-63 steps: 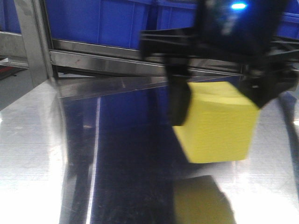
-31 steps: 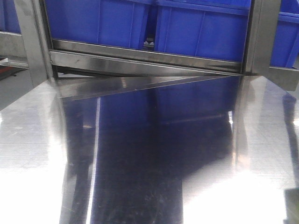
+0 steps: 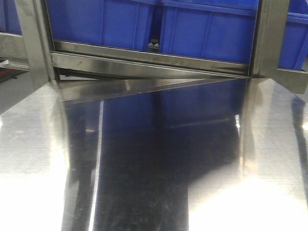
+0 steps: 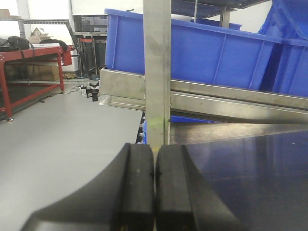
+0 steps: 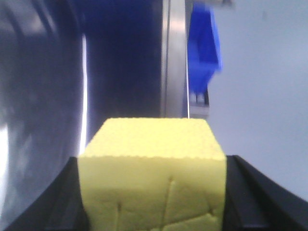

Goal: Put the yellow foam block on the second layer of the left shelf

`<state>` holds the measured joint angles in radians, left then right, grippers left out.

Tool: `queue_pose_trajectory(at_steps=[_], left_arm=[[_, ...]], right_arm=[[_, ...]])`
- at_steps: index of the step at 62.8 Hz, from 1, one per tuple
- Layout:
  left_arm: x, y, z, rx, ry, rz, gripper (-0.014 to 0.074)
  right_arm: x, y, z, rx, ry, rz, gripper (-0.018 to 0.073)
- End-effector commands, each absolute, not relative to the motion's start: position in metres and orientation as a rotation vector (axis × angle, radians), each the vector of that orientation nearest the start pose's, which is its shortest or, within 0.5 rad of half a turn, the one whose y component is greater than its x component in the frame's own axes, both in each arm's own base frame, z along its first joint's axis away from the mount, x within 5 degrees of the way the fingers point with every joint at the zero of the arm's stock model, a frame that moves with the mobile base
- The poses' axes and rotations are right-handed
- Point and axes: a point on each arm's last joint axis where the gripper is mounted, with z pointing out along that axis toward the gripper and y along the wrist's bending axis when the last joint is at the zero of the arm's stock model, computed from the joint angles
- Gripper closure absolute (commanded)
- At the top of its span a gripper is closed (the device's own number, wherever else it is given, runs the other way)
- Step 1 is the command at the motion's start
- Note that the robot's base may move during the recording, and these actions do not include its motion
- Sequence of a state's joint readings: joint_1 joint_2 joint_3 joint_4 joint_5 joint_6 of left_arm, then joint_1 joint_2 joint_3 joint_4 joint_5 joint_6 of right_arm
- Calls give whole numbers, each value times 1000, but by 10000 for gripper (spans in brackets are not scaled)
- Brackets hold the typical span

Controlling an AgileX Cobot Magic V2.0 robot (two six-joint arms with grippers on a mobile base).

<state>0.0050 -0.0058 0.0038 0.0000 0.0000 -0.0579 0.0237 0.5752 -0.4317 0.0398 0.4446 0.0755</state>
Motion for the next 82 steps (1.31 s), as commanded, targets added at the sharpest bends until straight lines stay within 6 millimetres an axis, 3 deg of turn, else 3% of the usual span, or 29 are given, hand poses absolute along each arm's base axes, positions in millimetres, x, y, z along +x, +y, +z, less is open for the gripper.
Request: queue_pose_trajectory(at_steps=[1, 13, 35, 82], left_arm=[[55, 0, 212, -47, 1409, -55, 472], [55, 0, 212, -47, 1409, -55, 472], [55, 0, 212, -47, 1409, -55, 472], [55, 0, 212, -47, 1409, -55, 472]], right_arm=[[110, 3, 294, 73, 1796, 96, 55], [87, 2, 295, 68, 1557, 99, 55], [52, 1, 284, 60, 1401, 103, 55], [51, 1, 281, 60, 1396, 103, 55]])
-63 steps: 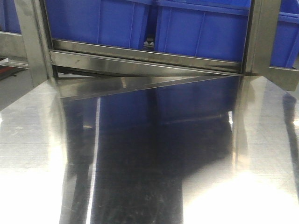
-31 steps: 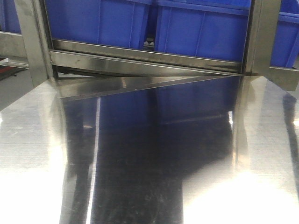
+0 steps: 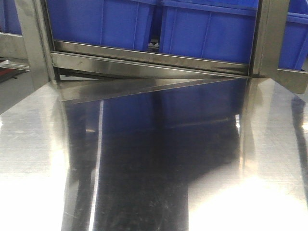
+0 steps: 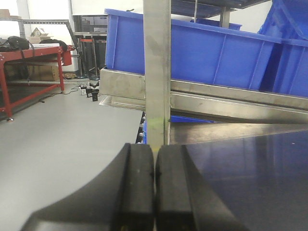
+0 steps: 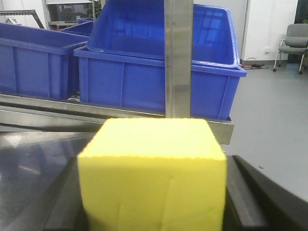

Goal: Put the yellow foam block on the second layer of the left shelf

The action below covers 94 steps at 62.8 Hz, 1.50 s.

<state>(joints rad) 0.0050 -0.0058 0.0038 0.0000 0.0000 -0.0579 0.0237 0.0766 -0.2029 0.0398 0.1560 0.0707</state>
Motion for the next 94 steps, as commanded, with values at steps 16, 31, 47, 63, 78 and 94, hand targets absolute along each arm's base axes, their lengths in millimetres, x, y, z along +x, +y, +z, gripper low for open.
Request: queue_pose_trajectory(at_steps=[16, 31, 47, 63, 78, 94], left_arm=[[55, 0, 212, -47, 1409, -55, 472], [55, 0, 212, -47, 1409, -55, 472], [55, 0, 212, -47, 1409, -55, 472], [55, 0, 212, -47, 1409, -55, 472], [55, 0, 212, -47, 1409, -55, 472], [55, 0, 212, -47, 1409, -55, 472]], right_arm=[[51, 1, 281, 60, 1396, 103, 55], [51, 1, 281, 60, 1396, 103, 55], [51, 1, 280, 60, 1397, 103, 55], [51, 1, 280, 60, 1397, 103, 55], [51, 1, 280, 60, 1397, 103, 55], [51, 1, 280, 60, 1397, 103, 55]])
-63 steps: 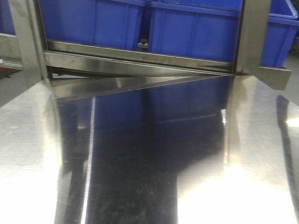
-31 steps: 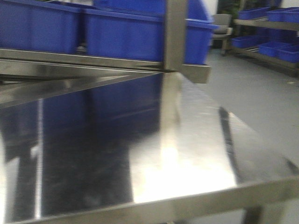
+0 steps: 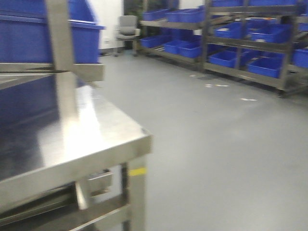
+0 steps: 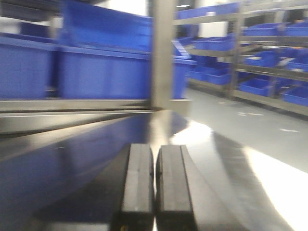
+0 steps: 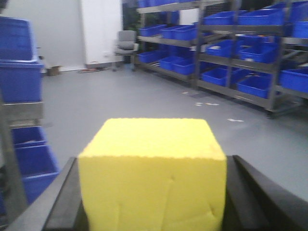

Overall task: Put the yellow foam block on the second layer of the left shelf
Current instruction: 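Drive the base along the aisle carrying the cube in right gripper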

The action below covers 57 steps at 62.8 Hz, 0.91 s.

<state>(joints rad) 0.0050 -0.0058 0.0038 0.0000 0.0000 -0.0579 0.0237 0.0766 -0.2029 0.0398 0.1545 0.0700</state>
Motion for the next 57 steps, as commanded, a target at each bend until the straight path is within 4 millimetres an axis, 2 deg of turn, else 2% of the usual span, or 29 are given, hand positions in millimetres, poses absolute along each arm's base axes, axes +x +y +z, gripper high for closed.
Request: queue_pose_trajectory(at_steps=[1, 57], left_arm=[[55, 0, 212, -47, 1409, -55, 472], [55, 0, 212, -47, 1409, -55, 472]], right_arm=[[51, 1, 280, 60, 1397, 103, 55], [51, 1, 280, 60, 1397, 103, 55]])
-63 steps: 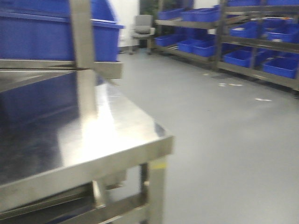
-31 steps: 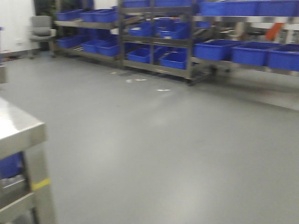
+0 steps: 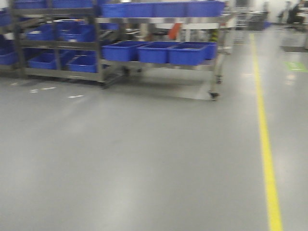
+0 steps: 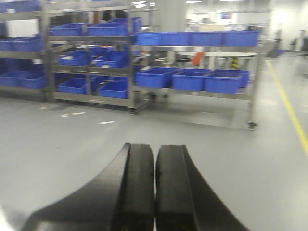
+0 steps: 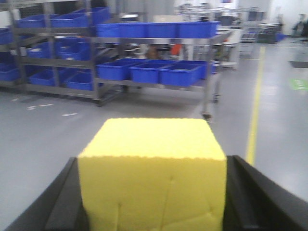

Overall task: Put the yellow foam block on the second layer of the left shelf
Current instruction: 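Drive the base along the aisle carrying the cube in right gripper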

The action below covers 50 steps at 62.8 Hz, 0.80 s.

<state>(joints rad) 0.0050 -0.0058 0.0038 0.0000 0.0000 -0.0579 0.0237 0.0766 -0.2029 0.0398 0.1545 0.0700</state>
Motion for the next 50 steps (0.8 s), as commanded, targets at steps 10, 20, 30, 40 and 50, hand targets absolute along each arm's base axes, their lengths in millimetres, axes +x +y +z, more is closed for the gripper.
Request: queue_pose_trajectory(at_steps=[10, 20, 30, 40, 50], left_arm=[[55, 0, 212, -47, 1409, -55, 472], [55, 0, 212, -47, 1409, -55, 472], [55, 0, 212, -47, 1409, -55, 472], [55, 0, 212, -47, 1409, -55, 472], [55, 0, 212, -47, 1409, -55, 472]], right_arm=[[51, 1, 280, 60, 1397, 103, 55], [51, 1, 280, 60, 1397, 103, 55], [51, 1, 280, 60, 1397, 103, 55], [51, 1, 280, 60, 1397, 103, 55], [51, 1, 280, 60, 1397, 103, 55]])
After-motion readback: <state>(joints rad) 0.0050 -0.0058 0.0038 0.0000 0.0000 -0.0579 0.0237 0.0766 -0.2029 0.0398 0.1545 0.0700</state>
